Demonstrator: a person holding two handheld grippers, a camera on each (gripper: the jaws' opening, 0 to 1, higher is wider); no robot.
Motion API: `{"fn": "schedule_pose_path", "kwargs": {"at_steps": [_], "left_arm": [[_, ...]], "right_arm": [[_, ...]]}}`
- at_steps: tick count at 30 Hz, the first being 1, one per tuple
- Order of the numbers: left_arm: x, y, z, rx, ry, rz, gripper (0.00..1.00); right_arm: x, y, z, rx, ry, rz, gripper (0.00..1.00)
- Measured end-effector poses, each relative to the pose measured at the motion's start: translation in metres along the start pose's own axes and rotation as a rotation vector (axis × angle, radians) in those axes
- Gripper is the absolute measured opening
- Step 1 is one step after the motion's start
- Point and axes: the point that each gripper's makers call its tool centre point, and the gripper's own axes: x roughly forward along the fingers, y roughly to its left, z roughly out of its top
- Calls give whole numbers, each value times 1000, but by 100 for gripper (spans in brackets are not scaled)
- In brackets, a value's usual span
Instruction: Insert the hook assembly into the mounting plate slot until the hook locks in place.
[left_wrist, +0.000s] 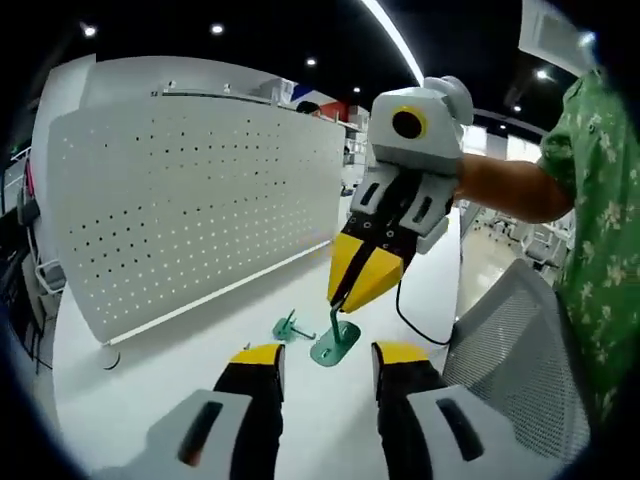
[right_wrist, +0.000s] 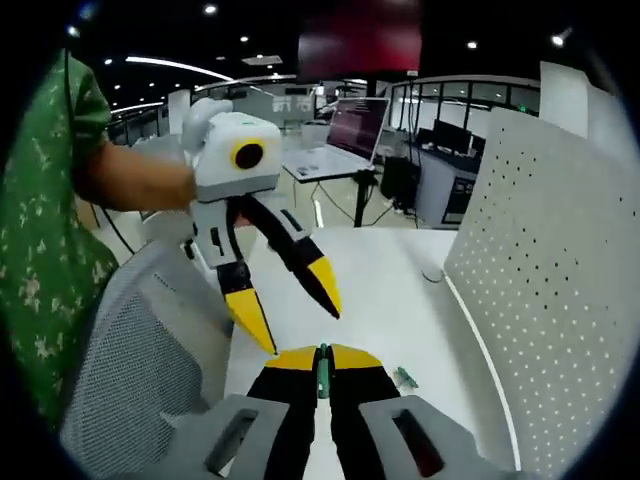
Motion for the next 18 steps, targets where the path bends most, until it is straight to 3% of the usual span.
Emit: {"fn": "schedule_pose_path", "kwargs": {"at_steps": [18], "left_arm": [[2,-21,3,22,-7,-78,12]], "right_arm": [[-2,26,17,-39,-27,70,2]]}}
